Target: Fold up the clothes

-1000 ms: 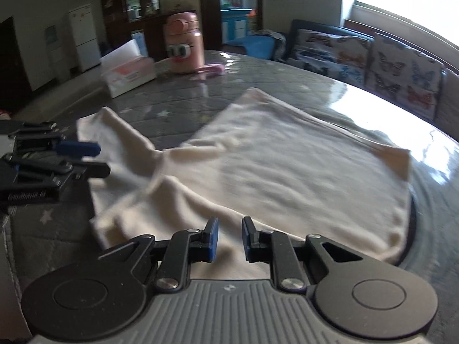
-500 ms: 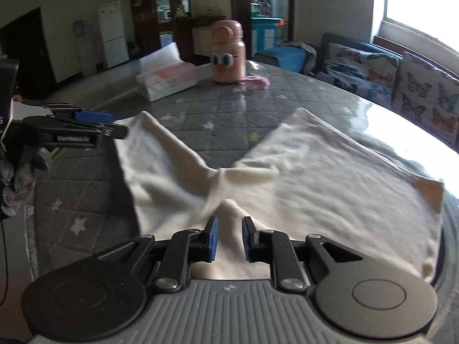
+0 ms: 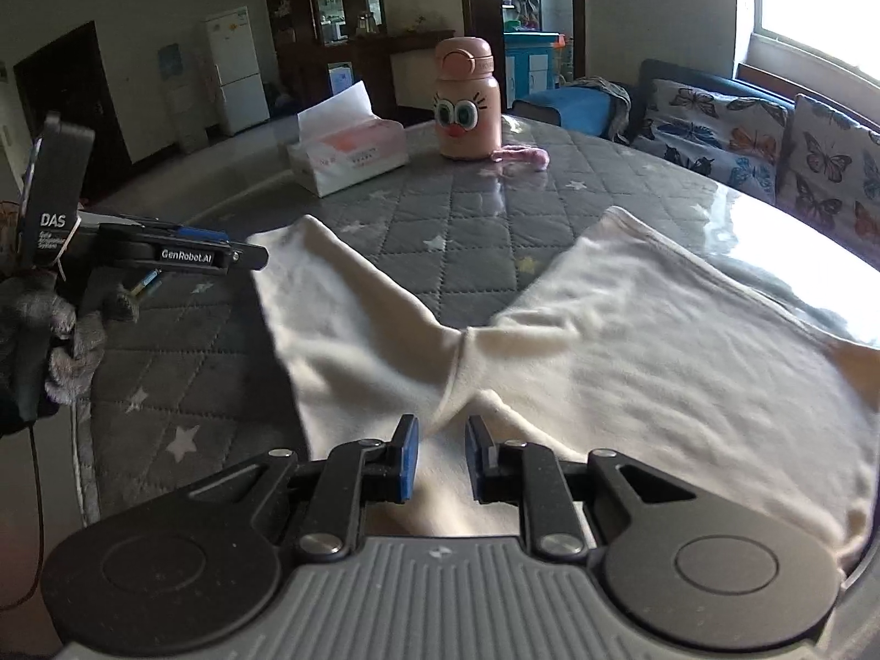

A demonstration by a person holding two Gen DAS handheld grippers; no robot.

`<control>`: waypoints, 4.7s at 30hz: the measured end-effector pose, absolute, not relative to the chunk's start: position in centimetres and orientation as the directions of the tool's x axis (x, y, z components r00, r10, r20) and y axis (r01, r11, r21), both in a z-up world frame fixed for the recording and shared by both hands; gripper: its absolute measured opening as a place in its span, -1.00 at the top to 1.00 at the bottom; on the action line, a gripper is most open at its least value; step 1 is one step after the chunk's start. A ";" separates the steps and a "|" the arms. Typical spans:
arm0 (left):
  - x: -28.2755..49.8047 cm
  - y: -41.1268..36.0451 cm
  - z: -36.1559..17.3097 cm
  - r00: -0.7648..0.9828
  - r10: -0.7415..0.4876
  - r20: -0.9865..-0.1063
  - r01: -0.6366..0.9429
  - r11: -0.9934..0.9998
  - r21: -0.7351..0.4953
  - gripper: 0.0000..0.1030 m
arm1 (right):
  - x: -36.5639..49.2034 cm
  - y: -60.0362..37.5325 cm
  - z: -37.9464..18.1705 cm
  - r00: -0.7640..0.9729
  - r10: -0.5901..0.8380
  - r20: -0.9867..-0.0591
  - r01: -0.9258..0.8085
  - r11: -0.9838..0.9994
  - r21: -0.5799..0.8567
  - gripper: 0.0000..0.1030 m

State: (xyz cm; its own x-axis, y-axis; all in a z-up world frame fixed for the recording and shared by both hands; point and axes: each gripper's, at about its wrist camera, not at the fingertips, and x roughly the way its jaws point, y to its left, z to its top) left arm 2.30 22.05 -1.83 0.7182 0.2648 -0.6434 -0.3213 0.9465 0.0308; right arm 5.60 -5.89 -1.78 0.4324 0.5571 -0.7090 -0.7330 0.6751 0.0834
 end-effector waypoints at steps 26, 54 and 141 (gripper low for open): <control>3.9 21.5 0.2 0.763 0.215 -0.609 -0.336 0.937 -0.091 0.85 | 4.2 -11.0 -0.8 0.487 0.517 -0.704 -0.663 0.744 0.087 0.64; 3.4 -4.6 1.5 0.698 -0.389 -0.600 0.409 0.906 -0.112 0.75 | 5.0 -22.5 -1.9 0.593 0.413 -0.691 -0.376 0.901 0.216 0.64; 6.7 5.4 -1.0 0.731 -0.209 -0.649 0.294 0.955 0.024 0.83 | 8.6 -18.5 -2.8 0.580 0.383 -0.719 -0.444 0.889 0.116 0.64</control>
State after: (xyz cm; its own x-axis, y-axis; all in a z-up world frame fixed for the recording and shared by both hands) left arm 6.74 5.40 -1.04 0.7313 -0.2091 -0.6492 0.2941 0.9555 0.0236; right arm 8.57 -18.54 -2.76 0.5796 0.3834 -0.7191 -0.4437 0.8886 0.1161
